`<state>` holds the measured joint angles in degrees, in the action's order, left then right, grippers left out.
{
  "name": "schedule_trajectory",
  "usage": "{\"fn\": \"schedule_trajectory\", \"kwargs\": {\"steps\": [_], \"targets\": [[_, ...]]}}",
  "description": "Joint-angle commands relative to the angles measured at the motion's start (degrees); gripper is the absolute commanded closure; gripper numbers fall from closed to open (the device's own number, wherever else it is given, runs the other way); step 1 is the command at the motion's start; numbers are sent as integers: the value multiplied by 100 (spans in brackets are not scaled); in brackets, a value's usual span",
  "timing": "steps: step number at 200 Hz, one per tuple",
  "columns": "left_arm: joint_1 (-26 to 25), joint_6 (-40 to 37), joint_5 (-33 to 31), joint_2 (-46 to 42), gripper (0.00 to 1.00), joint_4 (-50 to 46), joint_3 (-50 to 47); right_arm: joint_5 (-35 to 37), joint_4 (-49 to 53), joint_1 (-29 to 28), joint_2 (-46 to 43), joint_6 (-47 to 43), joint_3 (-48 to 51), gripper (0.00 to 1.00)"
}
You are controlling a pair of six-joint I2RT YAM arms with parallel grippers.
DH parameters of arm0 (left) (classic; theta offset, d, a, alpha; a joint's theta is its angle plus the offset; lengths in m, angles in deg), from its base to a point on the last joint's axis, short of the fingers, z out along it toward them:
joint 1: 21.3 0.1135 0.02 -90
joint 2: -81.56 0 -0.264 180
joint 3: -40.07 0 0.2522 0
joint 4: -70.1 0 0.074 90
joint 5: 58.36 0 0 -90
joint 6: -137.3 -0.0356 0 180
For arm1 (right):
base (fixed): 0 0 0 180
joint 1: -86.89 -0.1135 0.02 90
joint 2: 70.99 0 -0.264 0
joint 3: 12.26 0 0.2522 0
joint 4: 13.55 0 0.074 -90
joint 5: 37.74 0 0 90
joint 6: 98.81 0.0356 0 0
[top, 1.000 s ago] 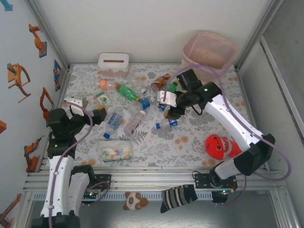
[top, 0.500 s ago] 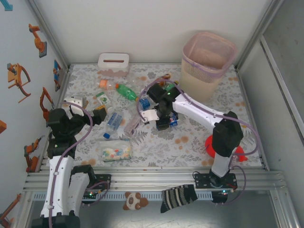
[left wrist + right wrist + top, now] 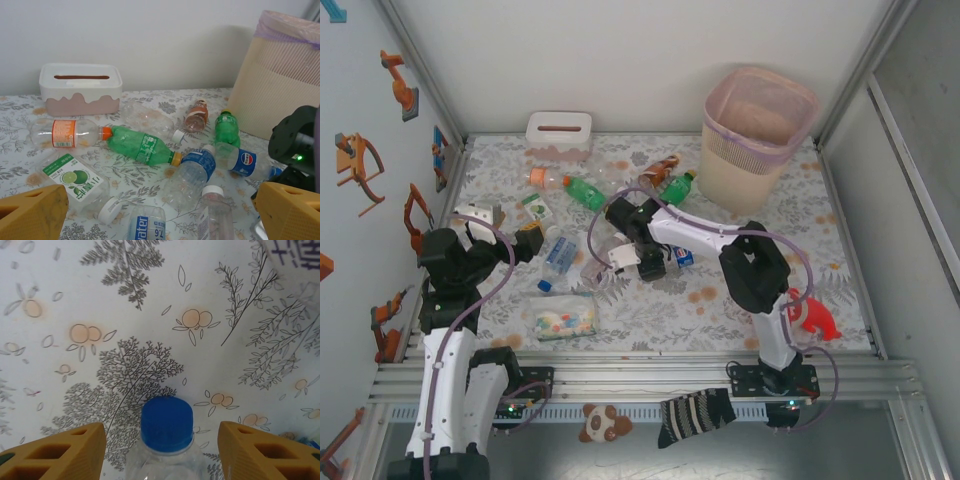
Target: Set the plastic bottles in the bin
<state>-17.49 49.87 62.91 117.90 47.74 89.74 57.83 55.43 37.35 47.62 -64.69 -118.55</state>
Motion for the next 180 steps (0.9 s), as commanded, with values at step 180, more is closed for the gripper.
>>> {"fn": "schedule_trajectory", "kwargs": {"steps": [180], "targets": [[32, 70, 108, -91, 4, 141, 131, 577, -126, -16, 510, -99, -179, 63]]}}
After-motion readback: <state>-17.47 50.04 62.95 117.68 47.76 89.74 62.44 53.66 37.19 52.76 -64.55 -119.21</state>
